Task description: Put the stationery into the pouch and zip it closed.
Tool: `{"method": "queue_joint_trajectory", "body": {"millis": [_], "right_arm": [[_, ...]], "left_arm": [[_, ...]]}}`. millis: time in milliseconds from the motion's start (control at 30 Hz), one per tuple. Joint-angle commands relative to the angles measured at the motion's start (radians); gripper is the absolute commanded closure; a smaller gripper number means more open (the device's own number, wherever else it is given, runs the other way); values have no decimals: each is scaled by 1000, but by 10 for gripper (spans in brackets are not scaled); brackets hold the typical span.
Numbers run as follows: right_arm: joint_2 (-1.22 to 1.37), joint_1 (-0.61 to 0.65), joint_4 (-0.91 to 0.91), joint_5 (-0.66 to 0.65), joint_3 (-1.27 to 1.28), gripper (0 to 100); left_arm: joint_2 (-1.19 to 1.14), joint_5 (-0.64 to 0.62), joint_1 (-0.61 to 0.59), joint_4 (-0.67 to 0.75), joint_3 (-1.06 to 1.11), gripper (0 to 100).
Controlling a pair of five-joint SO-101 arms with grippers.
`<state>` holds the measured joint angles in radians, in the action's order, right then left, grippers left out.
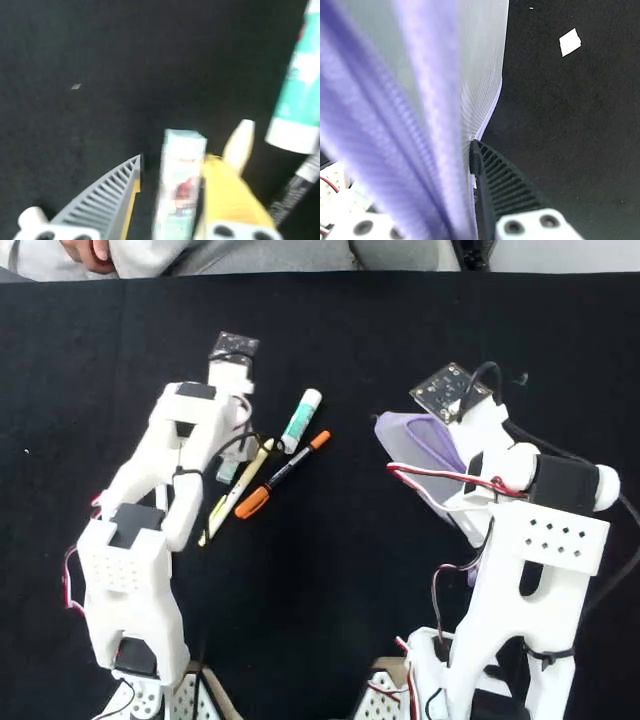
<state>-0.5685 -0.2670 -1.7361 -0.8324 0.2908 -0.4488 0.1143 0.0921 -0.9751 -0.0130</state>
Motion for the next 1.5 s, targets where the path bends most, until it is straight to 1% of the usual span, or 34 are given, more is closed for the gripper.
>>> {"method": "queue_joint_trajectory", "body": {"millis": [0,33,133,200,300,467,633,767,900,1000,1067,1200,1333,1433,1467], "right_arm": [[-5,-11,-31,5,35,988],[-5,-12,-31,5,35,988],[-5,-14,-31,5,35,988],[-5,-12,-31,5,35,988],[-5,-11,-31,5,35,988],[-5,-11,-31,5,35,988],[-1,-9,-31,5,39,988],[-4,-8,-31,5,97,988],[-2,-8,-31,3,125,988],[-2,28,-29,6,104,988],[-1,58,-29,14,67,988],[-2,97,-31,66,-36,988],[1,107,-31,74,-85,988],[1,144,-32,78,-82,988],[1,158,-32,101,-82,988]], "left_arm": [[2,-3,59,6,-30,938],[0,-3,59,6,-30,972],[-3,0,56,6,-30,955],[-3,3,56,6,-30,974],[9,0,51,6,-31,971],[83,-11,5,2,-91,971],[296,-152,10,5,-107,971],[489,-282,10,5,-107,971],[658,-353,12,17,-56,971],[798,-410,44,91,53,971],[908,-433,77,172,162,971],[1163,-434,147,364,438,971],[1433,-446,188,542,696,971],[1620,-535,237,626,816,971],[1674,-571,249,646,842,971]]}}
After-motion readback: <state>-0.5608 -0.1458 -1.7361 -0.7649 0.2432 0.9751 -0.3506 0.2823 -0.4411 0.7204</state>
